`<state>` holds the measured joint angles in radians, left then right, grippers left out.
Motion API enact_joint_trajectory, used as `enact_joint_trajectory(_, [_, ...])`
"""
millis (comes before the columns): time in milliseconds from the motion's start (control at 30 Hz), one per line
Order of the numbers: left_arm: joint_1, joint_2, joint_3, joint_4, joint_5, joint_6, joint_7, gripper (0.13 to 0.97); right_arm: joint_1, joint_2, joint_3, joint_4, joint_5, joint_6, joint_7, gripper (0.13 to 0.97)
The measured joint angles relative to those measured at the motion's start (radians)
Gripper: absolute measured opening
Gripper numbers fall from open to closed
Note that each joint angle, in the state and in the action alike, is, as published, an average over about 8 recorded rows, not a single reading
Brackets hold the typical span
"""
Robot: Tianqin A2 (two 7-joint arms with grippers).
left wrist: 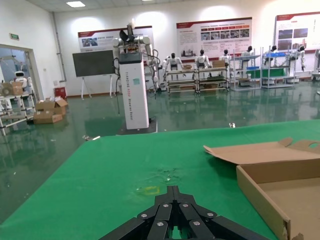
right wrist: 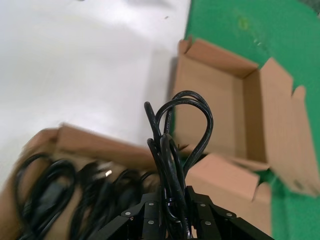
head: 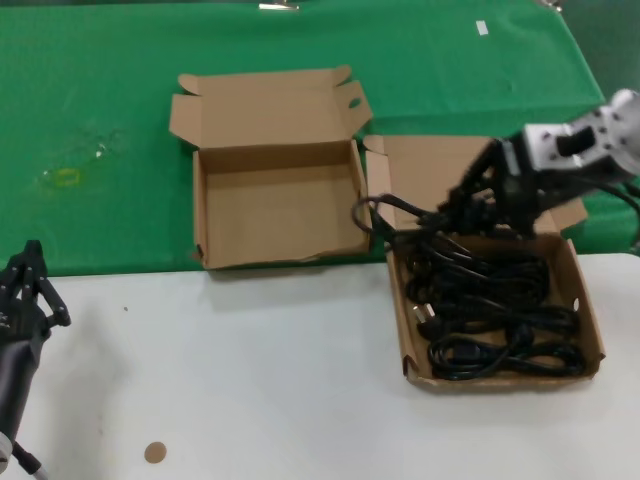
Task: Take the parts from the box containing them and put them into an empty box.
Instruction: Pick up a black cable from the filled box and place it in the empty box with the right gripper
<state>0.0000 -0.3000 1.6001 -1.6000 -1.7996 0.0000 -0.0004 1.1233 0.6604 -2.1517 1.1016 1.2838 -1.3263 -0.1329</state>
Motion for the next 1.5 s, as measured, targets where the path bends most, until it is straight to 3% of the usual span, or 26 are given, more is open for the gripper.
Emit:
enact_joint_trajectory(233, [0.000, 0.000, 0.000, 0.000, 0.000, 0.000, 0.000, 0.144, 0.081, -0.143, -0.038, -0.128, -0.033, 0.055, -0.019, 0.237])
enact_joint_trajectory(867, [0.000, 0.000, 0.000, 0.000, 0.000, 0.000, 0.000, 0.144, 0.250, -0.542, -0.091, -0.649, -0.066, 0.269, -0.162, 0.236])
enact_joint_trajectory(1167, [0.000, 0.000, 0.000, 0.000, 0.000, 0.000, 0.000, 0.144, 0.298, -0.635, -0.085, -0.839, -0.039, 0.343, -0.255, 0.236])
enact_joint_trajectory(1500, [0.000, 0.000, 0.000, 0.000, 0.000, 0.000, 0.000, 0.144, 0.304, -0.658, -0.139, -0.893, 0.019, 0.392, -0.281, 0.242])
